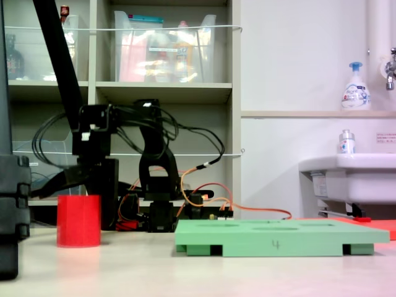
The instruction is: Put the octagonal pillar block into the corresponding hole
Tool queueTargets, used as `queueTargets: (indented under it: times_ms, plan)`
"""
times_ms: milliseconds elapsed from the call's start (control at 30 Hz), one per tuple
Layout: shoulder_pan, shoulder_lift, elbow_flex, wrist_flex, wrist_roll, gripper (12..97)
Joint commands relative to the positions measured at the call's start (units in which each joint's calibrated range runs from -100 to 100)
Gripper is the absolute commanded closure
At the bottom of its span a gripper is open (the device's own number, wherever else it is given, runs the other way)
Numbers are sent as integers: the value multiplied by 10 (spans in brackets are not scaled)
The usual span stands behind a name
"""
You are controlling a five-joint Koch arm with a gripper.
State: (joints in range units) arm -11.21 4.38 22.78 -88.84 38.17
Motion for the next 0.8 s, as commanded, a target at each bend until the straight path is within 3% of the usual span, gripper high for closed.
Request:
queueTargets:
  times_ms: [0, 133, 400, 633, 767]
  plan:
    - [0, 4, 31, -37, -3, 233]
    - [0, 25, 30, -57, -3, 258]
    - [-2, 29, 27, -112, -3, 623]
    - [-4, 11, 27, -112, -2, 703]
    - [-4, -13, 26, -112, 0, 705]
